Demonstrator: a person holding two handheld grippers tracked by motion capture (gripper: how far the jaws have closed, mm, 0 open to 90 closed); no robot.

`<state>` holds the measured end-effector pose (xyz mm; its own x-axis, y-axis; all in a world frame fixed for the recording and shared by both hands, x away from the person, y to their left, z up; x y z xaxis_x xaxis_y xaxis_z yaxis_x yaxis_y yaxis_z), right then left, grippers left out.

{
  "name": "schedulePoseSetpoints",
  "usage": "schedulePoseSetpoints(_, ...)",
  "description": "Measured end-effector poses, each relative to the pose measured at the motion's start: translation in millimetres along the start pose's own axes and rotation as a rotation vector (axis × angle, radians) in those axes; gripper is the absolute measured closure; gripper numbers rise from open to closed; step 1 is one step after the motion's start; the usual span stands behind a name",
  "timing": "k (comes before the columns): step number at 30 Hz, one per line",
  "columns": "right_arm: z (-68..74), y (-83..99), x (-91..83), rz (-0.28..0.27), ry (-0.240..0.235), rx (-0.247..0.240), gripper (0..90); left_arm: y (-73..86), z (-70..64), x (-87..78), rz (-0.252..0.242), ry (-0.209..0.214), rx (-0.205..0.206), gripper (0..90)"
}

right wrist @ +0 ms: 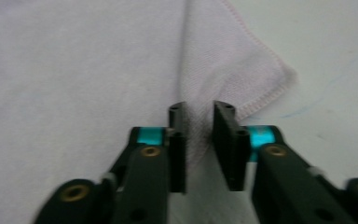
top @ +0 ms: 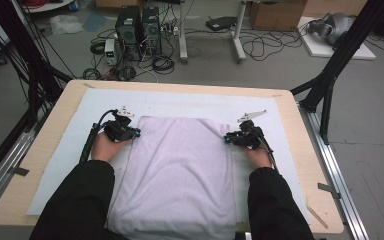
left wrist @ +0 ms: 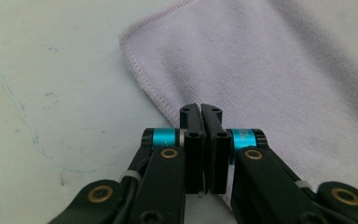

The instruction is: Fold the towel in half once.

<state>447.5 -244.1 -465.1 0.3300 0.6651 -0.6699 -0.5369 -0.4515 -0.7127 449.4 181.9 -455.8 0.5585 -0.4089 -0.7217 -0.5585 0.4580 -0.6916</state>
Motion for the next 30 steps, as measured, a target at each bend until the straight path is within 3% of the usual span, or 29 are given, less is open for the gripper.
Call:
schedulePoseSetpoints(4,2.1,-2.0,-3.1,-0.001,-0.014,0.007,83.3,-3.3,0.4,-9.1,-0.048,0.015,0.0,88.3)
schedulePoseSetpoints(6,2.4,-4.3,-10.6,-0.038,-0.035,0.027,83.5,-6.4,1.5,-18.6,-0.088,0.029,-0.008,88.4)
schedulePoseSetpoints(10,8.9,-11.3,-31.1,-0.052,-0.052,0.013,83.6,-6.8,3.2,-39.7,-0.113,0.05,0.006,88.4)
schedulePoseSetpoints(13,18.2,-16.2,-49.6,-0.101,-0.1,0.011,83.6,-4.5,1.5,-55.3,-0.149,0.053,0.008,88.5)
schedulePoseSetpoints(15,27.9,-16.3,-57.8,-0.1,-0.127,0.003,83.5,0.4,-3.8,-70.5,-0.176,0.067,0.034,88.5)
schedulePoseSetpoints(20,58.2,-6.4,-76.7,-0.091,-0.164,-0.063,83.5,21.5,-21.6,-97.7,-0.213,0.092,0.093,88.5)
schedulePoseSetpoints(22,69.5,3.0,-84.5,-0.12,-0.187,-0.063,83.5,33.4,-30.7,-108.8,-0.241,0.111,0.105,88.5)
schedulePoseSetpoints(24,79.3,12.9,-89.9,-0.114,-0.19,-0.071,83.5,45.8,-41.2,-118.3,-0.261,0.132,0.11,88.5)
schedulePoseSetpoints(26,92.4,25.6,-93.8,-0.122,-0.215,-0.069,83.5,57.5,-50.0,-126.1,-0.264,0.146,0.13,88.5)
schedulePoseSetpoints(30,115.8,54.7,-96.2,-0.103,-0.257,-0.08,78.7,82.5,-64.4,-139.0,-0.259,0.204,0.125,85.7)
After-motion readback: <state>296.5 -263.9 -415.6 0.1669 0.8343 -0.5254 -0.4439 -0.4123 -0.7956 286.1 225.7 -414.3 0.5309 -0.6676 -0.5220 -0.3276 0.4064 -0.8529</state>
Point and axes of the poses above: each handheld gripper's, and its own axes: x roughly forward along the jaws, y roughly out of its underside, z roughly to its left, the point moved 3 cm from there along x, roughly forward along the jaws, and after that the axes turned 5 degrees about -y, right-handed, at the moved point
